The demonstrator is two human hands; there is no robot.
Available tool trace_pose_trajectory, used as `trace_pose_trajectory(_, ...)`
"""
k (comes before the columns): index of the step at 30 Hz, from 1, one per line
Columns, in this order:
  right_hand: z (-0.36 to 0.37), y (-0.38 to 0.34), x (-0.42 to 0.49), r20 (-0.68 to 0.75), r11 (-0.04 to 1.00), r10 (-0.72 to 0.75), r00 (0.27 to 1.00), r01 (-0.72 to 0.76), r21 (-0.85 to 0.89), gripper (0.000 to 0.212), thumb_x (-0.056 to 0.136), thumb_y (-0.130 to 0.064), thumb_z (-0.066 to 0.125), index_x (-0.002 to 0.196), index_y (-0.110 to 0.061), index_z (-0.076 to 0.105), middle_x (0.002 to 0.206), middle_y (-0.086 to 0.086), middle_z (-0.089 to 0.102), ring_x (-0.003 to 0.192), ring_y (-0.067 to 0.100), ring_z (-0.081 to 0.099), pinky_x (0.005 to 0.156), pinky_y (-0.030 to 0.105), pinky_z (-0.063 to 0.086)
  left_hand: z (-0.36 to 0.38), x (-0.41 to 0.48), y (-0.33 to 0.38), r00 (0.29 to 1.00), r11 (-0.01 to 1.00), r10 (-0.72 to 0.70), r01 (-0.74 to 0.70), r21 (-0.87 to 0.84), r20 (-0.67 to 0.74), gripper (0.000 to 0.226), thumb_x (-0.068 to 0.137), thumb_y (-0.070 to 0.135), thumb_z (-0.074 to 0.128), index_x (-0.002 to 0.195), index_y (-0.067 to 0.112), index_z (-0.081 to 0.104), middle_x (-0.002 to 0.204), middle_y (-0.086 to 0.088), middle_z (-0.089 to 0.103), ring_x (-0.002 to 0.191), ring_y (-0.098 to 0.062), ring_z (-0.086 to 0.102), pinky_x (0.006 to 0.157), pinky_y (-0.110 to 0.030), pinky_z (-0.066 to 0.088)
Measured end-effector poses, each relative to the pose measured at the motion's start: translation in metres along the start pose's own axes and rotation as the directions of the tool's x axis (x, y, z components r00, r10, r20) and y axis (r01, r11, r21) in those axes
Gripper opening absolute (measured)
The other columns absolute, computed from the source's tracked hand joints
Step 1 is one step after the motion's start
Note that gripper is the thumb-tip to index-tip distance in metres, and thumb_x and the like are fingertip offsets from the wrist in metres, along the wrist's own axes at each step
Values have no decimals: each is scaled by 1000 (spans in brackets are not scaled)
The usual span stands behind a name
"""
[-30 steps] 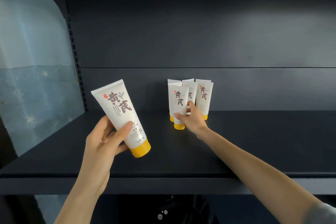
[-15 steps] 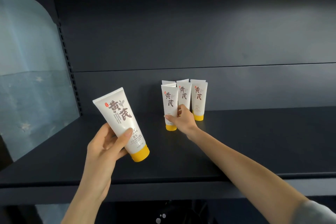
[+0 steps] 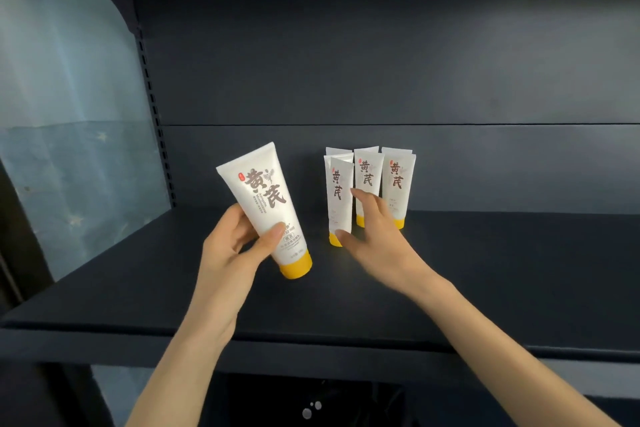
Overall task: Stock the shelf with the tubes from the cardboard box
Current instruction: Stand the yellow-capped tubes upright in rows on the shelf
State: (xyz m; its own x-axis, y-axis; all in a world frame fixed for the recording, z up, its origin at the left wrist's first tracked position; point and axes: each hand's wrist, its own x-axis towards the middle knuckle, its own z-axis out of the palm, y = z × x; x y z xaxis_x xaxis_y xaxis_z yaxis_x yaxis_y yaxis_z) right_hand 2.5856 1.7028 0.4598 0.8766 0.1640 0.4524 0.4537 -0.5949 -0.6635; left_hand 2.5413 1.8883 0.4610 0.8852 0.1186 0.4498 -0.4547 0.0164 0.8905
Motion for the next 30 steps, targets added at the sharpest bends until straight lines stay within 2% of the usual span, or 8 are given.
trace_pose_trajectory(3,-3,-2,-10,44,999,17,999,-19,49,60,95,-20,55,145,-22,22,135,-12,28,113,0,35,86,8,30,12,3,1,999,1000,-6,7,-1,49,28,83,8,64,106,25,61,104,9,71,99,-6,66,77,-22,55)
trace_pose_trajectory(6,-6,-4,-17,148,963,20,989,-58,262,57,93,-26,58,142,-25,29,140,-13,40,127,0,40,93,12,38,21,5,3,995,1000,-4,3,15,103,30,84,8,65,109,24,60,104,8,71,99,-6,66,84,-28,54)
trace_pose_trajectory(9,-13,-7,-22,242,918,-14,970,-84,389,46,90,-23,61,132,-25,44,124,-9,59,113,4,58,89,15,49,24,7,6,987,1000,-3,-1,25,161,34,82,9,65,112,24,59,106,8,71,100,-8,66,90,-35,52)
trace_pose_trajectory(15,-12,0,-25,199,915,-16,980,-66,398,44,80,-21,71,121,-19,55,112,-2,67,103,10,65,93,30,52,24,7,7,967,998,-6,-9,57,253,36,77,17,68,110,29,59,108,11,69,101,-9,65,86,-35,55)
trace_pose_trajectory(21,-9,-1,-29,193,910,-42,980,-42,412,55,72,-32,74,122,-20,53,117,-4,66,106,10,65,91,28,53,26,7,5,951,997,-11,-12,74,309,43,68,23,71,109,30,60,106,10,70,98,-11,67,83,-34,56)
trace_pose_trajectory(26,-14,-1,-26,181,931,-20,983,-48,361,51,75,-24,78,120,-22,54,115,-4,66,103,10,66,91,31,54,28,8,3,944,992,20,-60,113,328,39,75,25,67,112,33,56,108,17,68,100,-4,64,85,-24,54)
trace_pose_trajectory(28,-18,-1,-21,172,940,-19,985,-41,339,50,75,-22,78,119,-23,54,113,-5,66,101,8,66,89,27,54,22,8,3,929,981,16,-87,176,369,41,79,36,57,120,34,53,114,21,65,106,1,60,90,-18,49)
trace_pose_trajectory(30,-24,2,-14,141,948,6,990,-50,313,46,76,-21,78,116,-23,54,110,-6,67,98,7,66,86,24,54,10,11,-2,928,919,-10,-139,369,374,48,83,48,47,130,41,46,124,26,56,116,8,50,99,-18,43)
